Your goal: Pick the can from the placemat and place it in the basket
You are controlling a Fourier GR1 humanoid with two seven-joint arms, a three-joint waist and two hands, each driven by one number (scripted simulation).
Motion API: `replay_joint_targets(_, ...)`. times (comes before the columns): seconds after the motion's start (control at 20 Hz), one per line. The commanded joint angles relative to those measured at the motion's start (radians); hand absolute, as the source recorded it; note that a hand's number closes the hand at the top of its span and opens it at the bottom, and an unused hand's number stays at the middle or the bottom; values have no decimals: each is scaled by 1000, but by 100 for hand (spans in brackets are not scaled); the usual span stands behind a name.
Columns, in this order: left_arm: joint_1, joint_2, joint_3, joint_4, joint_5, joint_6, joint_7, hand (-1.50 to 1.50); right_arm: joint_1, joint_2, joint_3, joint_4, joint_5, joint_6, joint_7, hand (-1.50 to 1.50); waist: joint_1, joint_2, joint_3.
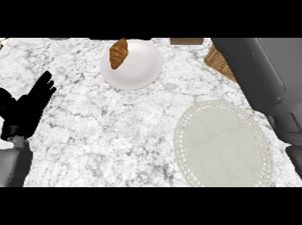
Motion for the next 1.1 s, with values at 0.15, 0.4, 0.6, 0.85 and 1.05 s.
replay_joint_targets(0.15, 45, 14, 16, -46, 19, -23, 13, 0, 67, -84, -69, -3, -13, 44, -16, 150, -4, -4, 1)
replay_joint_targets(0.4, 11, 12, 20, 7, 8, -20, -1, 0, 153, -114, -101, 46, -24, -36, -139, 150, 0, 2, 0)
replay_joint_targets(0.6, -22, 6, 20, 46, 0, -16, -11, 0, 228, -138, -172, 52, -108, -105, -277, 150, -1, 4, 1)
replay_joint_targets(0.85, -3, -5, 8, -5, -9, -2, 26, 0, 299, -153, -195, 6, -121, -122, -326, 150, -3, 0, 1)
replay_joint_targets(1.05, -1, -11, -9, -16, -20, -6, 12, 0, 290, -198, -264, 110, -73, -262, -236, -150, 5, 4, 1)
